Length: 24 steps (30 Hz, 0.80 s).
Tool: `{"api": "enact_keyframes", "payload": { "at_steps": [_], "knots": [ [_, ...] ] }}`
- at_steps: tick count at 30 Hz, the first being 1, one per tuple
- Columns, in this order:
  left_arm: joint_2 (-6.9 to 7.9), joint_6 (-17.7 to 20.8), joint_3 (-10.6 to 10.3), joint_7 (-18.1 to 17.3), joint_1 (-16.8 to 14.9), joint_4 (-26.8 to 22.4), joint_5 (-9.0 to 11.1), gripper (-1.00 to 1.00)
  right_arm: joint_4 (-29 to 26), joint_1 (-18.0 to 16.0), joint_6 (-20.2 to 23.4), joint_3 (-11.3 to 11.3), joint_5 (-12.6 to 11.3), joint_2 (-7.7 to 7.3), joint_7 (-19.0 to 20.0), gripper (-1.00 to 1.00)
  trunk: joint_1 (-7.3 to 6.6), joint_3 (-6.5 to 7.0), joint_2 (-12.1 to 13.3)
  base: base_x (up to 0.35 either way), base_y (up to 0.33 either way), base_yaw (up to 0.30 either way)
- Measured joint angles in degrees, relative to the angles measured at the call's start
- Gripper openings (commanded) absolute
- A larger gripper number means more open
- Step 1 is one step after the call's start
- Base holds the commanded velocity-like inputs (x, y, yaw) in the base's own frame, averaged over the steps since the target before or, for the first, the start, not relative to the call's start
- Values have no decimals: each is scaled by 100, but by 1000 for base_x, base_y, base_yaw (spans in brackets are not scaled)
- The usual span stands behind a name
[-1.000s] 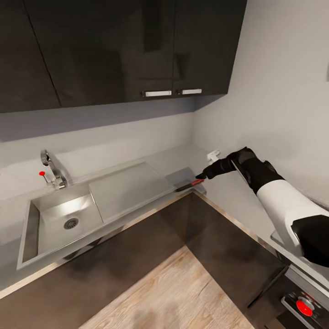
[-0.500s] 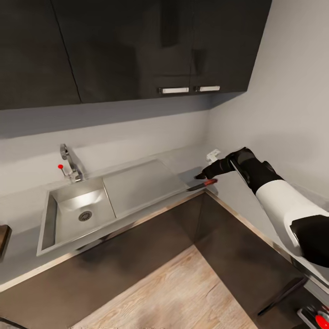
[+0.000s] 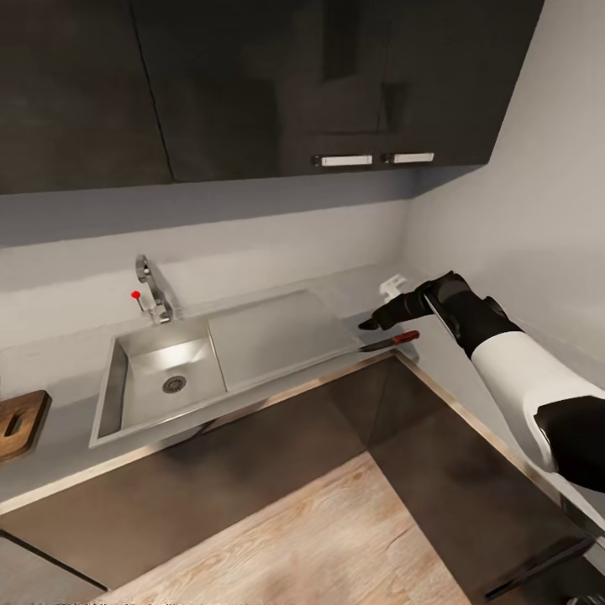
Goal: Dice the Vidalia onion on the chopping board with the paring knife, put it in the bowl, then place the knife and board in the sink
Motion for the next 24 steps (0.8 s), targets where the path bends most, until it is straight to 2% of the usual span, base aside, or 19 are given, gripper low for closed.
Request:
{"api": "enact_keyframes", "payload": {
  "at_steps": [5,7,10,13,18,24],
  "knots": [
    [-9,1,-4,0,0,6,-12,100,4,5,-445,18,24,-93,84,100,0,-3,0,0,-45,13],
    [-69,1,-7,0,0,84,-104,100,-1,4,-633,208,109,-168,314,100,0,-3,0,0,-9,3],
    [-149,-2,-8,0,0,251,-250,100,-2,4,-886,603,475,-305,662,100,0,-3,0,0,-4,1],
    [-196,0,-8,2,-7,397,-405,100,-8,4,-1494,832,1004,-398,1252,100,0,-3,0,0,0,0],
    [-211,4,-4,5,-25,581,-459,100,-19,8,-2171,902,1433,-538,2123,100,0,-3,0,0,0,0],
    [-215,15,0,8,-35,720,-467,100,-15,12,-2459,900,1532,-629,2548,100,0,-3,0,1,0,0]
  ]
}}
